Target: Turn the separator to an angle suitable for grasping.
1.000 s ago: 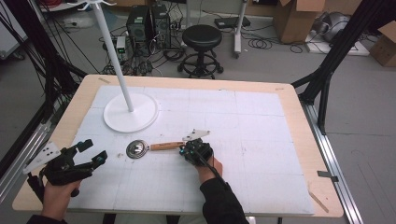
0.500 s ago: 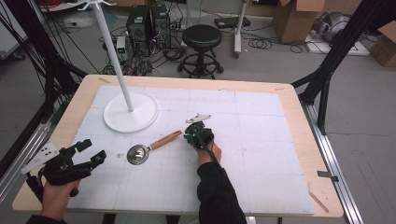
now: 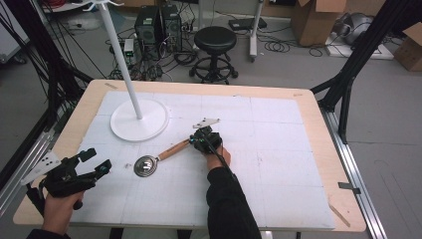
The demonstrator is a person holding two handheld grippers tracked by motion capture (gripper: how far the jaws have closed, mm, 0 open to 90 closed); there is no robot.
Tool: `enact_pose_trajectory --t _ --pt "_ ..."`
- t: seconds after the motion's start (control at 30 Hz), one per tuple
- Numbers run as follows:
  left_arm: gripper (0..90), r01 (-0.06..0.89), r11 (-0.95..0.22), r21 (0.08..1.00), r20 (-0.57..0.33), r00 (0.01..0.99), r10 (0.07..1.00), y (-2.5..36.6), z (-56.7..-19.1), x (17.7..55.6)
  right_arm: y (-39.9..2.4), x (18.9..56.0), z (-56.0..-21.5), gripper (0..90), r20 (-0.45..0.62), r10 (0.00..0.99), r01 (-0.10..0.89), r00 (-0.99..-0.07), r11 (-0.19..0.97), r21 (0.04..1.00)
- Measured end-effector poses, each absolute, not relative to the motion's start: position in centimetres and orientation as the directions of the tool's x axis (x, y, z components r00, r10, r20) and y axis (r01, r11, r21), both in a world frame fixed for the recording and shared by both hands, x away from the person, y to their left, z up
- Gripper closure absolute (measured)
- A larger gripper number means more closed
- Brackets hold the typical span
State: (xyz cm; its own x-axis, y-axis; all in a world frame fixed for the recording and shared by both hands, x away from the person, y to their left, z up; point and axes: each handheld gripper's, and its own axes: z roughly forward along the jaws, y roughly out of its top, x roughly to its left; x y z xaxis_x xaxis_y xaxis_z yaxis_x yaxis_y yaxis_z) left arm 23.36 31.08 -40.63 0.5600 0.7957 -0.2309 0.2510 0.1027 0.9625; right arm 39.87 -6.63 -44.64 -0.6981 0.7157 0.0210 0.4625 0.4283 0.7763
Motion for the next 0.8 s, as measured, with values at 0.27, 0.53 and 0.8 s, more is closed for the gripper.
enact_pose_trajectory --t 0.27,0.53,0.8 --pt "19.1 0.251 0.101 0.963 -0.23 0.56 0.796 31.1 -40.6 23.3 -3.9 39.5 -44.5 89.9 0.041 0.627 0.42 -0.778 0.47 0.776" --pt "19.1 0.25 0.107 0.962 -0.233 0.557 0.797 31.2 -40.6 23.3 -0.9 38.7 -44.6 89.9 0.078 0.553 0.402 -0.83 0.495 0.771" --pt "19.1 0.251 0.108 0.962 -0.235 0.558 0.796 31.2 -40.6 23.3 -1.2 38.0 -43.9 89.7 0.139 0.559 0.43 -0.817 0.431 0.793"
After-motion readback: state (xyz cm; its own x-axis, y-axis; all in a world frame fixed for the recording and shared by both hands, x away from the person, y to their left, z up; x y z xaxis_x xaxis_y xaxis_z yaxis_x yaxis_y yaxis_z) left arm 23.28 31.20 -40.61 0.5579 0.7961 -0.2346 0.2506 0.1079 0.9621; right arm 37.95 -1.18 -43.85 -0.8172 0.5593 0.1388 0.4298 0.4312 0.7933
